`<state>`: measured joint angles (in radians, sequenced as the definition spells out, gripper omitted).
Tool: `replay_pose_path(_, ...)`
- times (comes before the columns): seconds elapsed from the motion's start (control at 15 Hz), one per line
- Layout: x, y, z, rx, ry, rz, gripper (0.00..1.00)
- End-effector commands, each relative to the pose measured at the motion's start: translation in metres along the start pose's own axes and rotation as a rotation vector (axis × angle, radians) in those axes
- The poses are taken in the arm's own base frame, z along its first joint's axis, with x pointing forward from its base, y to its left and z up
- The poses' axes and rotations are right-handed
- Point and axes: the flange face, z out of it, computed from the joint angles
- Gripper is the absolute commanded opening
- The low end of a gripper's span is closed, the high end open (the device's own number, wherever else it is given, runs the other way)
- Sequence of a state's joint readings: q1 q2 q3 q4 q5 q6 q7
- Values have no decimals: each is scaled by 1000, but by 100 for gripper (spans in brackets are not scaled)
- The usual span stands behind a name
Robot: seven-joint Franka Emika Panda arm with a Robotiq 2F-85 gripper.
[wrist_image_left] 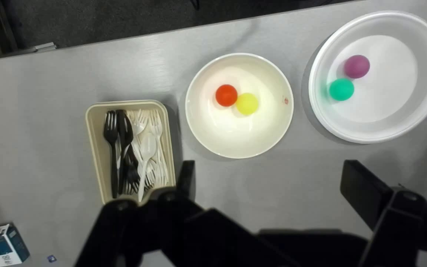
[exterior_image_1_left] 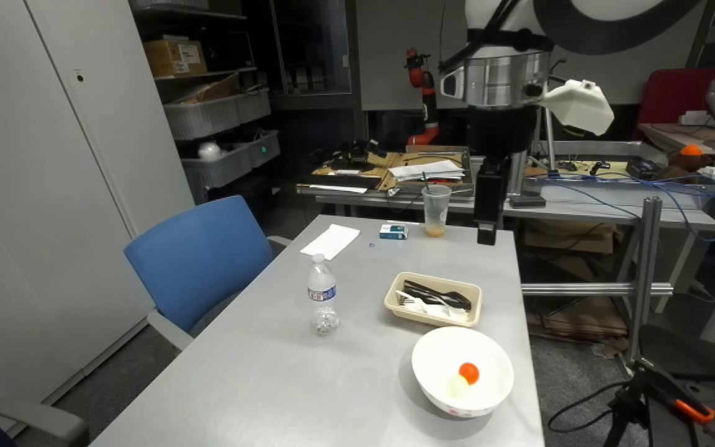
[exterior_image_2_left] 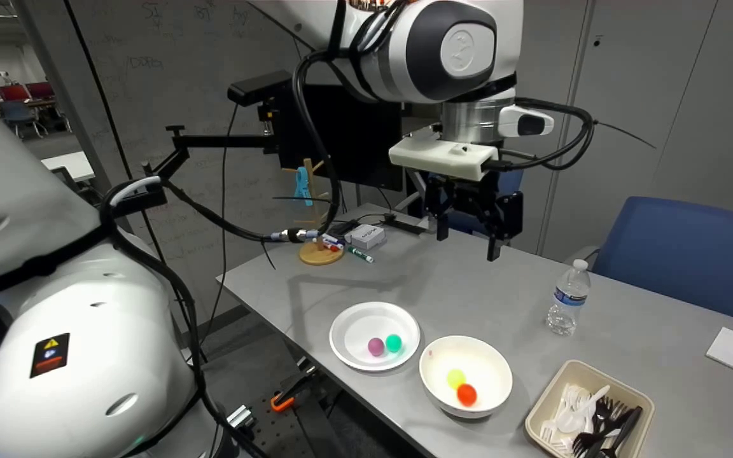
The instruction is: Move the balls from the plate to the bowl
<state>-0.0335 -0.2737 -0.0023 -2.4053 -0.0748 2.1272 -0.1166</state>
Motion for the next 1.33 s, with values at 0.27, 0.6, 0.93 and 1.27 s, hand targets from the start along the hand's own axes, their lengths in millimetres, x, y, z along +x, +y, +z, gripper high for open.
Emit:
replay_pose_path(0.27, 22, -12, -67, 49, 31, -27, 100)
replay_pose_path(0.6, 25, -12, -61, 51, 14, -28, 100)
replay_pose_path(0.93, 33, -38, -21, 51, -33, -67, 100)
replay_pose_path(1.27, 29, -60, 36, 62, -80, -103, 100)
